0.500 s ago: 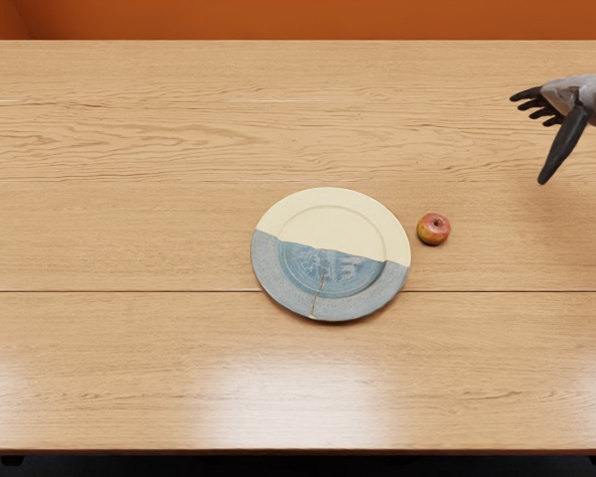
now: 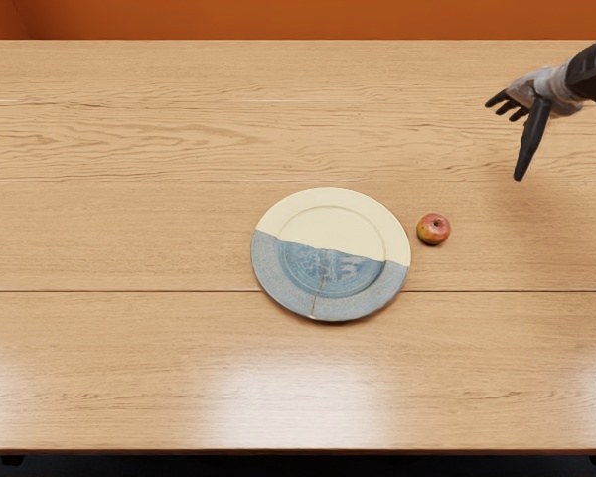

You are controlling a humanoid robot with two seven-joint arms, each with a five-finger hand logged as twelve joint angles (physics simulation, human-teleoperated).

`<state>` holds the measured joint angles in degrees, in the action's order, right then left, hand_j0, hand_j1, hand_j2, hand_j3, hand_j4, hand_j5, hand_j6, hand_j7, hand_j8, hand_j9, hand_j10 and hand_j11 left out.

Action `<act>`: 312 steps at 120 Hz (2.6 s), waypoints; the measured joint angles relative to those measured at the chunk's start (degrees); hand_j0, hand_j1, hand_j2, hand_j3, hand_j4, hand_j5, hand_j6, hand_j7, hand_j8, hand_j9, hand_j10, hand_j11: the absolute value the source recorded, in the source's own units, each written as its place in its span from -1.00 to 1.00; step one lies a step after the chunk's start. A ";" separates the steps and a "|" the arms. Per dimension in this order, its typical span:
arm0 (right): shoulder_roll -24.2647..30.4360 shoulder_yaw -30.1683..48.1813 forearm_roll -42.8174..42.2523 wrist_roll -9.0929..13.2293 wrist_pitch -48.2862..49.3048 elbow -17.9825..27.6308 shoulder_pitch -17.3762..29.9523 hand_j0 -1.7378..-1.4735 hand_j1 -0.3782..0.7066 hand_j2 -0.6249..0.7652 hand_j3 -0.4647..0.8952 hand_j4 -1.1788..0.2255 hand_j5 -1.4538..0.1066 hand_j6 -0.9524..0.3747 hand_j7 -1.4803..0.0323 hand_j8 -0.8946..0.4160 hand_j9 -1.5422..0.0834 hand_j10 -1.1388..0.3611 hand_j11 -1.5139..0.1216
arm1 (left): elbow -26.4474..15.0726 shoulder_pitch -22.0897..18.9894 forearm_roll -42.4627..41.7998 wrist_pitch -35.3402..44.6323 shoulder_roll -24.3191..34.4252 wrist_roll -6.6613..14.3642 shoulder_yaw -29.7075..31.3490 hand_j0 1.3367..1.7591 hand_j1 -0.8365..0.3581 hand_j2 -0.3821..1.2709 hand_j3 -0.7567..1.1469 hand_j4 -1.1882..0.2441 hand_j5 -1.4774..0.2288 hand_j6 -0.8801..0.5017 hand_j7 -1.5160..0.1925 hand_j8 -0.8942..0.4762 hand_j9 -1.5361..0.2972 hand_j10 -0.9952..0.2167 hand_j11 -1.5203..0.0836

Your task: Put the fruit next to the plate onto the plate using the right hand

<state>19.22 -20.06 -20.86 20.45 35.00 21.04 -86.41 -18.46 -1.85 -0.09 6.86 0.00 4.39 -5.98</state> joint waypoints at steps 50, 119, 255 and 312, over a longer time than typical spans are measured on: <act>17.11 13.57 -10.07 12.39 -4.71 44.12 -0.30 -0.40 -0.90 -0.11 -0.32 0.65 0.83 0.40 0.92 0.33 0.87 0.49 0.82 | 0.00 0.00 0.00 0.00 0.00 0.00 -0.01 0.52 0.98 -0.54 -0.21 0.66 0.73 0.27 0.77 0.31 0.68 0.64 0.90; 16.06 11.54 -18.84 14.54 -28.51 57.20 3.05 -0.40 -0.91 -0.10 -0.32 0.65 0.83 0.40 0.93 0.33 0.87 0.49 0.82 | 0.00 0.00 0.00 0.00 0.00 0.00 0.00 0.52 0.98 -0.54 -0.21 0.66 0.73 0.27 0.77 0.31 0.68 0.64 0.90; 14.92 4.25 -30.49 14.55 -50.15 64.44 8.13 -0.40 -0.41 -0.17 -0.32 0.33 0.46 0.06 0.54 -0.01 0.51 0.19 0.46 | 0.00 0.00 0.01 0.00 0.00 0.00 -0.01 0.52 0.98 -0.54 -0.21 0.66 0.73 0.27 0.77 0.31 0.68 0.64 0.90; 11.96 2.99 -30.54 14.55 -54.04 62.43 9.74 -0.40 -0.32 -0.18 -0.32 0.27 0.39 0.00 0.47 -0.07 0.44 0.14 0.40 | 0.00 0.00 0.00 0.00 0.00 0.00 -0.01 0.52 0.98 -0.54 -0.21 0.66 0.73 0.27 0.77 0.31 0.68 0.64 0.90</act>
<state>31.18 -17.07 -51.40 35.00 -19.04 83.46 -76.67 -18.46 -1.85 -0.08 6.86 0.00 4.39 -5.98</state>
